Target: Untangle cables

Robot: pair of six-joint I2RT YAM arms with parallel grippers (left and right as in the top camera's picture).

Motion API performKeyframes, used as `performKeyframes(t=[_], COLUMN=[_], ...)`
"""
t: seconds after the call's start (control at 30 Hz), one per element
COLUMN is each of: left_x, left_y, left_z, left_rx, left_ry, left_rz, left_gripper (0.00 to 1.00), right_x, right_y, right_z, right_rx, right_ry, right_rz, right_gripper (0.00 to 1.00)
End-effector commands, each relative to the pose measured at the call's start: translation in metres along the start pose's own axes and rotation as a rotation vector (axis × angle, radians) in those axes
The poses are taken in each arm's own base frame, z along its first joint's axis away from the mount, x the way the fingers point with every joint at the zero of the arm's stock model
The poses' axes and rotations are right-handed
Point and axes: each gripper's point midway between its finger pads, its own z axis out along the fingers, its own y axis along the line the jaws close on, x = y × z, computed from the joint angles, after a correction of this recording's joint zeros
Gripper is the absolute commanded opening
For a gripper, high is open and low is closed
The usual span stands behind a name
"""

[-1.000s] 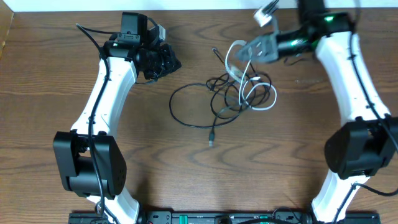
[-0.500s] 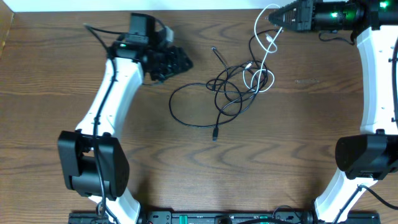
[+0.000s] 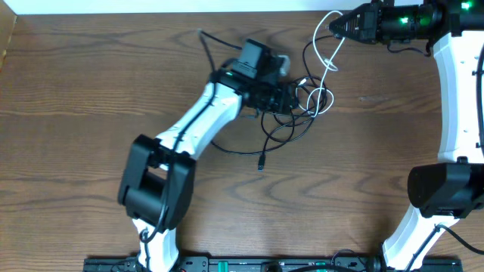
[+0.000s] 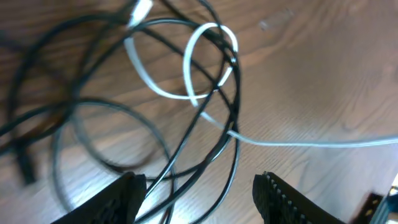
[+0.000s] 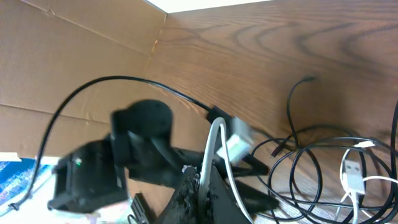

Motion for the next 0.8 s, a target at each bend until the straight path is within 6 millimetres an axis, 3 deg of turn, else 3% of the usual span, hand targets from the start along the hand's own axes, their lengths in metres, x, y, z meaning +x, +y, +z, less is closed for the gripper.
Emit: performKeyframes(t=[0.0, 0.27, 0.37, 0.77], left_x=[0.005, 0.001, 0.007, 0.037], left_y=[-0.001, -0.011, -0.015, -0.006], left_z=[0.015, 0.045, 0.058, 0.091], left_rx=[0.009, 0.040, 0.049, 0.062], left_ry=[0.016, -0.017, -0.006, 0.087], left_rz=[0.126, 0.326, 0.386, 0.366], left_gripper=[0.61, 0.61, 0.56, 0.43], right_x=[-0.002, -0.001, -0.001, 0.001], right_y=[0.011, 0.011, 0.011, 0.010], right_z=[-0.006, -0.006, -0.006, -0.007], right_rx=[-0.007, -0.006, -0.006, -0.005], right_ry=[-0.014, -0.011, -0.011, -0.005], right_rz=[-0.025, -0.037, -0.041, -0.047], right_gripper=[0.01, 0.01, 0.01, 0.01])
